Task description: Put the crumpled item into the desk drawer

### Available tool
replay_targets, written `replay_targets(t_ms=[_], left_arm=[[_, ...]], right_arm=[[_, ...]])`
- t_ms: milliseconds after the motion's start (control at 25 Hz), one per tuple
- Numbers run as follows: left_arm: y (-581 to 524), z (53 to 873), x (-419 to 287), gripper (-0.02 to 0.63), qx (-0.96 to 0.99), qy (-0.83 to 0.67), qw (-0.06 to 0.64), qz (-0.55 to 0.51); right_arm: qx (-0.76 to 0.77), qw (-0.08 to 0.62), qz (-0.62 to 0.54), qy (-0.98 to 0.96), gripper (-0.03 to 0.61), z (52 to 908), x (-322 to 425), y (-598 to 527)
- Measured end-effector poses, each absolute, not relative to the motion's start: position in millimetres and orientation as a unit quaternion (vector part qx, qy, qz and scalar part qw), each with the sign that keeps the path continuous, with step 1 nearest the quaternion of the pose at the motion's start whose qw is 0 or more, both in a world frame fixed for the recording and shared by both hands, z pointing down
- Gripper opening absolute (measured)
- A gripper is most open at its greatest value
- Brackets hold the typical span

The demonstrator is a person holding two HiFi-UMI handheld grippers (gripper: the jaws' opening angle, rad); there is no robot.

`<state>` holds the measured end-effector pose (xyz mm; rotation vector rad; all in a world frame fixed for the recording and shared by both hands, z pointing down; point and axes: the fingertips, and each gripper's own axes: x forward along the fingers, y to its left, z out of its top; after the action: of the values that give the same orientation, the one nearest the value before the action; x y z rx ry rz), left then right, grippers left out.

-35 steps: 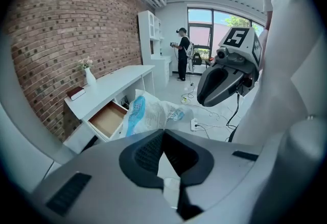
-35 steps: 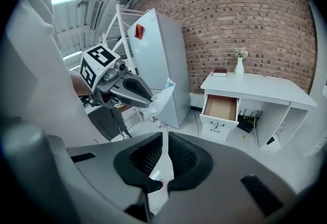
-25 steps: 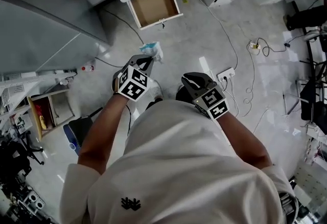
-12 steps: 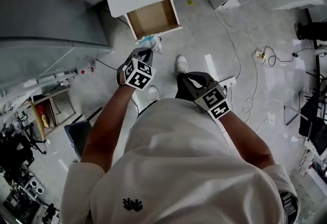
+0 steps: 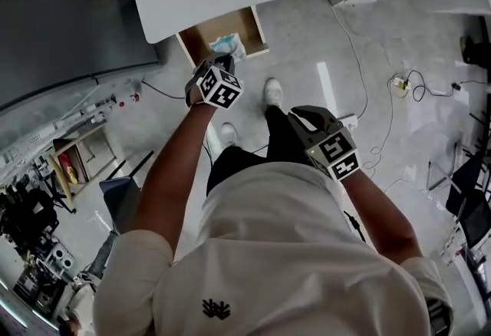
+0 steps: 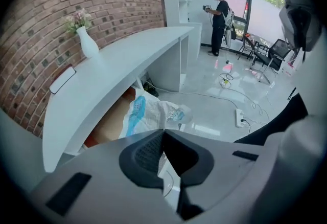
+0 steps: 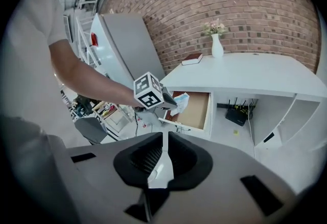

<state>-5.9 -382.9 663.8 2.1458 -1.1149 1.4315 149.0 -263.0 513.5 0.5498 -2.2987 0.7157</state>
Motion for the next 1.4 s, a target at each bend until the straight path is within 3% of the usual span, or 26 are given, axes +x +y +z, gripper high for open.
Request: replay_targets(t_ms=[600, 1400], left_arm=[[-473.3, 826.0, 3.0, 0.025, 0.708, -0.347, 0.198, 0.582], [-491.7, 907.3, 2.3, 0.026, 0.673, -0.282, 0.243, 0.639]], right_arm=[[0.217, 0.365, 0.336, -0.841, 0.057, 593.8, 207.5, -317.1], [0.216, 0.382, 0.363, -0.822, 0.057, 632.3, 221.3, -340.5]])
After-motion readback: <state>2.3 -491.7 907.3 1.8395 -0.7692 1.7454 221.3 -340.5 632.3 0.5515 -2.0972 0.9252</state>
